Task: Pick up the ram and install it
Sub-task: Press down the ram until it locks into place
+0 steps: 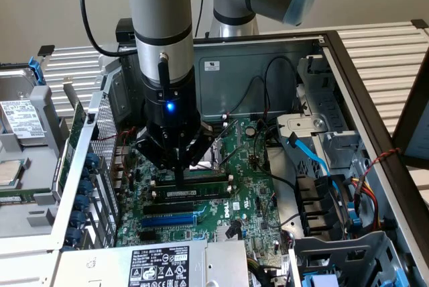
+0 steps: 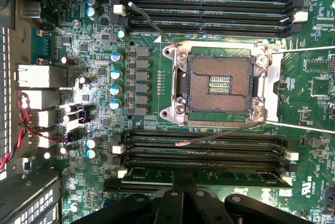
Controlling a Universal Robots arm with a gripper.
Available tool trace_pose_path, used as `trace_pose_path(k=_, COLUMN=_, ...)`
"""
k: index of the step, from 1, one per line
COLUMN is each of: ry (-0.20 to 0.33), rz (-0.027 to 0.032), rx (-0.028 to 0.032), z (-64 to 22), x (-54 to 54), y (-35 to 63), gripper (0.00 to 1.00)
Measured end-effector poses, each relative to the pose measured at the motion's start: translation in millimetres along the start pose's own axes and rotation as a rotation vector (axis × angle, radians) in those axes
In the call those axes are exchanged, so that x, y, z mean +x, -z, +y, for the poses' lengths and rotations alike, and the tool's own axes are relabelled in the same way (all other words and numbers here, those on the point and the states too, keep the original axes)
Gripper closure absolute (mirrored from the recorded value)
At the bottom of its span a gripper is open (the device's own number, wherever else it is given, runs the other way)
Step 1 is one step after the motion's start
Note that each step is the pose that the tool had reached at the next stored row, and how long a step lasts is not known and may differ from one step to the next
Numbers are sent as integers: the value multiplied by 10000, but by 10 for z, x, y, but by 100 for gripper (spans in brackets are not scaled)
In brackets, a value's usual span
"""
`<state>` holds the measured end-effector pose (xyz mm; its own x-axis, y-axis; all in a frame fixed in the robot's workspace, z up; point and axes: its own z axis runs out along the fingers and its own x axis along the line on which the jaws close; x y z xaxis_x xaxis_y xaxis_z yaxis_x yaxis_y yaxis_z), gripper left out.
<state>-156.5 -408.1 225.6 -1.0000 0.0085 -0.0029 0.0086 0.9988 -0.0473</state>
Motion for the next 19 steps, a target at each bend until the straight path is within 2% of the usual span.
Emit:
trace_pose_path(k=6, ry=-1, rz=-10, rx=-11, z=1, x=-1, y=15, gripper=89)
trace_pose_path(k=16, ry=0, rz=-3, rx=-3, z=-7, x=-1, y=157, gripper=89)
trace_pose_path(k=19, ry=0, rz=0, rx=1, z=-7, x=-1, y=159, gripper=89)
